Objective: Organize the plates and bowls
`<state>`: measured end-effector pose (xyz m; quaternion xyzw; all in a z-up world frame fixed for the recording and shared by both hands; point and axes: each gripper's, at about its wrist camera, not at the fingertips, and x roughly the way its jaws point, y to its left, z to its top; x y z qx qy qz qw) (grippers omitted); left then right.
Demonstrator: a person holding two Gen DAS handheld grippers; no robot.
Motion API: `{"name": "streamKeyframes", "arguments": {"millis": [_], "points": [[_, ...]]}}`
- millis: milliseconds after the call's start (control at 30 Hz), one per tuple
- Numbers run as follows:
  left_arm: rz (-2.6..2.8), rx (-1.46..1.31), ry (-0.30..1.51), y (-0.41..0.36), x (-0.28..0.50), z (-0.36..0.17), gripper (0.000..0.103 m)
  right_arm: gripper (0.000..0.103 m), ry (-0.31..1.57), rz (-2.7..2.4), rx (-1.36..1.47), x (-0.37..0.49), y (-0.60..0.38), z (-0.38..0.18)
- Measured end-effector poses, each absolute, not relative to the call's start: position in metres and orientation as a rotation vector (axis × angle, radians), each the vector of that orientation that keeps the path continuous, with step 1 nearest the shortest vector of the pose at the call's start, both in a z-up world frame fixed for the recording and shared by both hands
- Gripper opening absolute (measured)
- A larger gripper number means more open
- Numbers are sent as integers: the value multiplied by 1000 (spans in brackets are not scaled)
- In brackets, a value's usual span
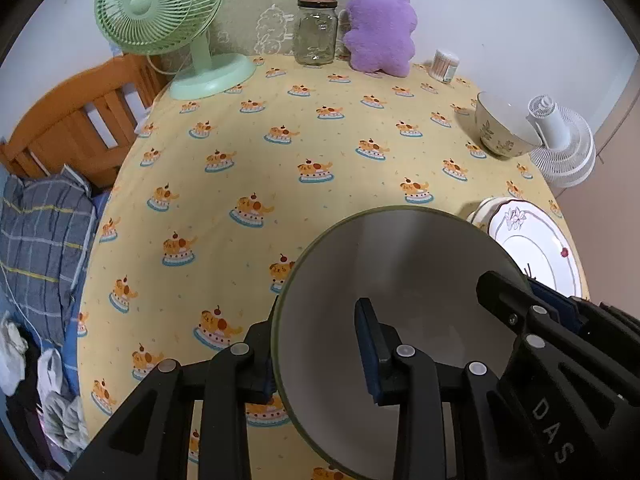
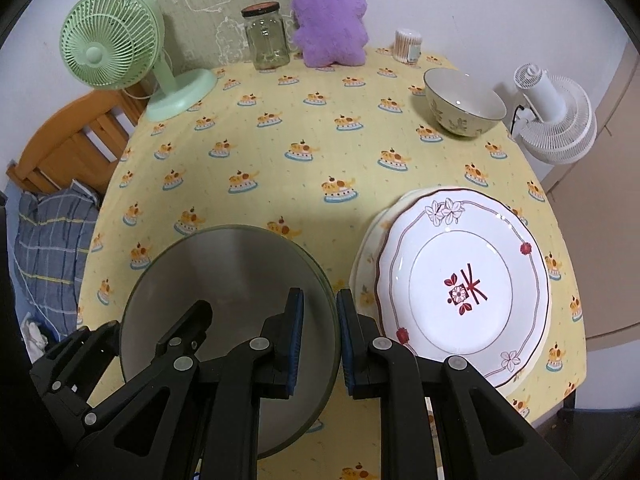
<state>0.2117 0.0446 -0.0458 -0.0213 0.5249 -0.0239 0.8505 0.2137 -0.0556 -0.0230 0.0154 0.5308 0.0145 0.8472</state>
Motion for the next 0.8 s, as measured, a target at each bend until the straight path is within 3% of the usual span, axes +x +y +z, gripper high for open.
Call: {"name": "streamKeyframes", "arguments": {"millis": [433, 800], "points": [[-44, -40, 1111, 35, 216, -53, 31, 20, 1125, 14, 28, 219, -63, -32], [-45, -63, 1105, 34, 218, -55, 39, 22, 1136, 53, 54, 229, -66, -41]]}}
